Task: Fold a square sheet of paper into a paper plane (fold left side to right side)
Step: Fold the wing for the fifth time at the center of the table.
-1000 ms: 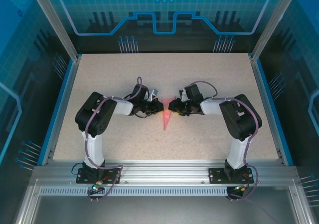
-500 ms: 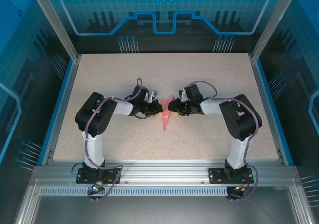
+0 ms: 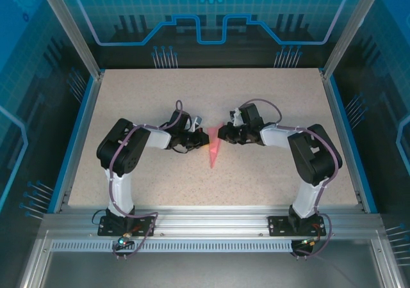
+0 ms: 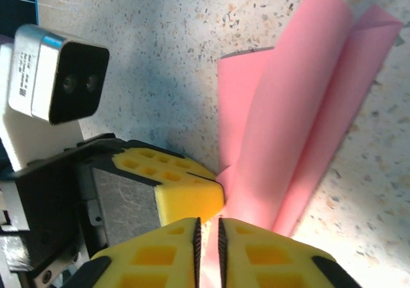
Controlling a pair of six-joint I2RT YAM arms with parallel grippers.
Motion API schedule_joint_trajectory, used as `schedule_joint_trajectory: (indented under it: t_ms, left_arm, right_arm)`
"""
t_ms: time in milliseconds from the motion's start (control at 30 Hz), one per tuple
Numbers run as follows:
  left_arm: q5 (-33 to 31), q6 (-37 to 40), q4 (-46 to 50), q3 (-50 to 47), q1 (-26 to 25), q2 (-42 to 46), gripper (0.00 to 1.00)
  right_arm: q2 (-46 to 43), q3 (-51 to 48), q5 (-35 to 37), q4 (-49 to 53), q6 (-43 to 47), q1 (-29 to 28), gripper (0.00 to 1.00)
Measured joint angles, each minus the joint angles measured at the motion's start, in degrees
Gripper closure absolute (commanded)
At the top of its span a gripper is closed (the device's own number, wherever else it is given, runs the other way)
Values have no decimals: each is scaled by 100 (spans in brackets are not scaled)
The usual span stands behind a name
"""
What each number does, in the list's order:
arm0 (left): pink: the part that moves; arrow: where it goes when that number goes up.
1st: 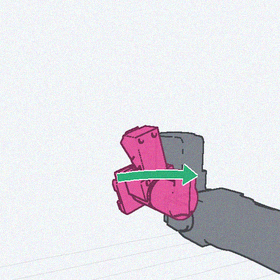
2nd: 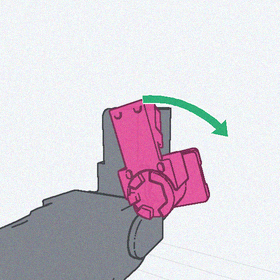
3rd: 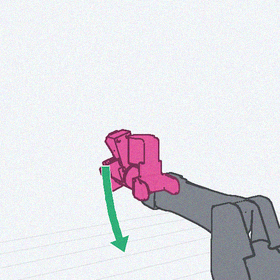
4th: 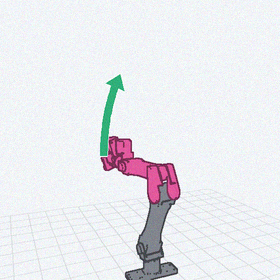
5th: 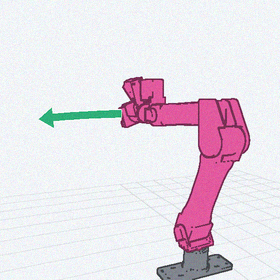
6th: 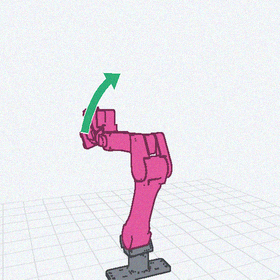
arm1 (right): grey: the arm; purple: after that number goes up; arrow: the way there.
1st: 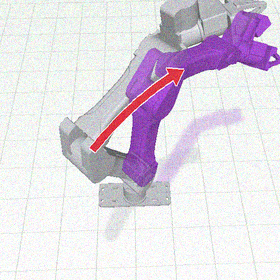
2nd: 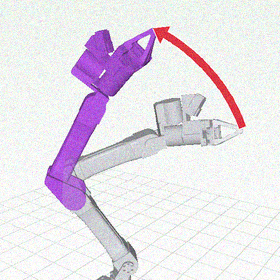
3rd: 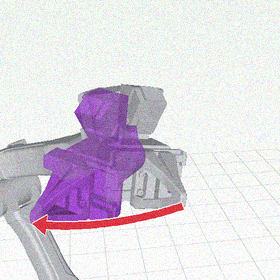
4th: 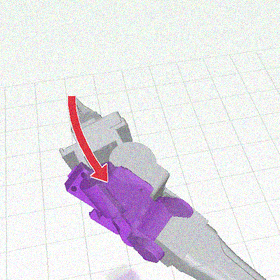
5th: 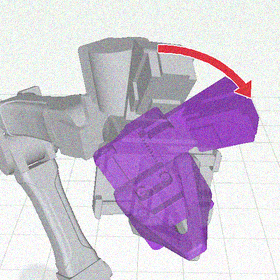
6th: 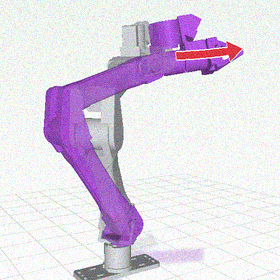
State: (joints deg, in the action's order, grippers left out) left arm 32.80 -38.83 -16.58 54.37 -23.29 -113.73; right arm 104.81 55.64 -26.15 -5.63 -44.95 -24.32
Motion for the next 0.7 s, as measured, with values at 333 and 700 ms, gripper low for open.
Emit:
schedule_joint_trajectory:
  t_ms: [333, 700]
  left_arm:
    - [-57, 20, -20, -26, -2, 13, 100]
    - [-197, 37, -92, -151, -9, 98, 100]
  right_arm:
    - [557, 481, -90, 79, 109, -2, 87]
    - [866, 761, -11, 498, 348, -2, 86]
